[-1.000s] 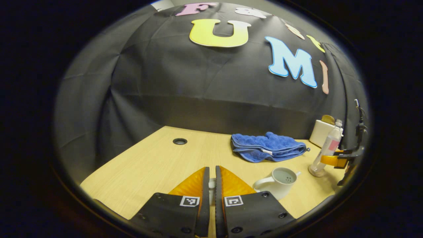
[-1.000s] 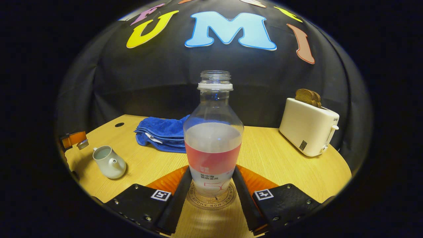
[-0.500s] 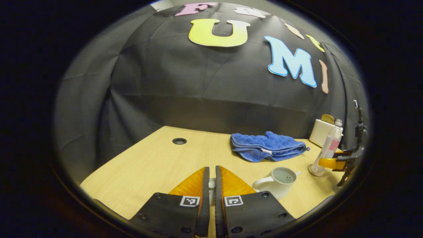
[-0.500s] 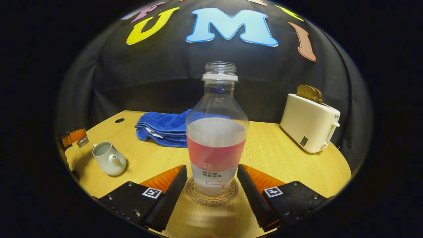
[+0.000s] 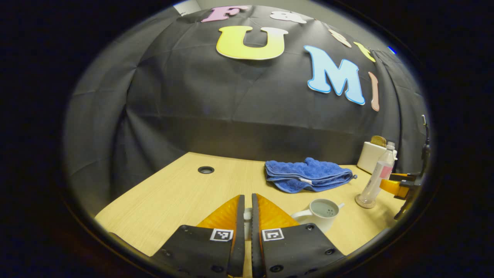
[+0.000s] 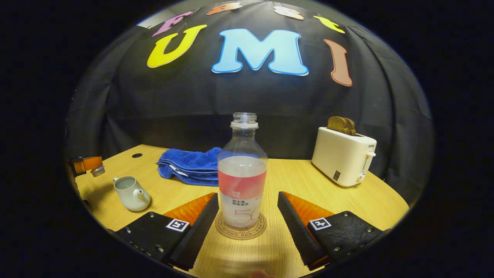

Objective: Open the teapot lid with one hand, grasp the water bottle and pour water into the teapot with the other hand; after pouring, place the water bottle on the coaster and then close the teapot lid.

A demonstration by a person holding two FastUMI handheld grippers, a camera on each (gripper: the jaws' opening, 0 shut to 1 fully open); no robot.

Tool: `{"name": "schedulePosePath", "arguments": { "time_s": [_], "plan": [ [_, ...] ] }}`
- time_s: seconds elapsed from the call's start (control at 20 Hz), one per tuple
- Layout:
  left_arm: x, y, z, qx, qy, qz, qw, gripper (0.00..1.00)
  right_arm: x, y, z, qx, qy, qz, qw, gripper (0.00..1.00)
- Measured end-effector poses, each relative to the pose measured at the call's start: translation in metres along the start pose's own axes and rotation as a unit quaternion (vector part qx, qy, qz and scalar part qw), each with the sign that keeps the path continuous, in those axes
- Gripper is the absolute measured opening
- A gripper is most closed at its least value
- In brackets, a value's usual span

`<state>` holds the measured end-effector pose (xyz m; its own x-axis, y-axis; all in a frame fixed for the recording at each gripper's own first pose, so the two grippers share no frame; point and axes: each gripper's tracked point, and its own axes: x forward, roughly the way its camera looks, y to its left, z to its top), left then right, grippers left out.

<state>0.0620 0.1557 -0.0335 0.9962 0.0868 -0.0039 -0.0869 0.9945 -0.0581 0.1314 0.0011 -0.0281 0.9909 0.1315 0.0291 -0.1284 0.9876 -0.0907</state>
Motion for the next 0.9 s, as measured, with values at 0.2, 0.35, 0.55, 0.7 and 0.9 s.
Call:
{"name": "schedulePosePath", "arguments": {
  "time_s": [0.2,0.35,0.55,0.7,0.9],
  "plan": [
    [-0.006,-0.015,0.011,0.003,-0.014,-0.015,1.000,0.14,-0.018,0.007,0.006,0.015,-0.038,-0.005,0.999,0.97],
    [-0.014,-0.030,0.022,0.011,-0.031,-0.026,0.999,0.13,-0.029,0.011,0.013,0.001,-0.055,-0.008,0.998,0.97],
    [-0.016,-0.064,0.034,0.022,-0.054,-0.049,0.997,0.13,-0.041,0.020,0.011,-0.006,-0.061,-0.005,0.998,0.97],
    [-0.011,-0.092,0.036,0.034,-0.063,-0.061,0.996,0.14,-0.049,0.024,0.007,-0.003,-0.064,0.004,0.998,0.97],
    [-0.001,-0.131,0.023,0.044,-0.056,-0.084,0.994,0.14,-0.055,0.029,-0.003,0.012,-0.051,0.024,0.998,0.98]
  ]
}}
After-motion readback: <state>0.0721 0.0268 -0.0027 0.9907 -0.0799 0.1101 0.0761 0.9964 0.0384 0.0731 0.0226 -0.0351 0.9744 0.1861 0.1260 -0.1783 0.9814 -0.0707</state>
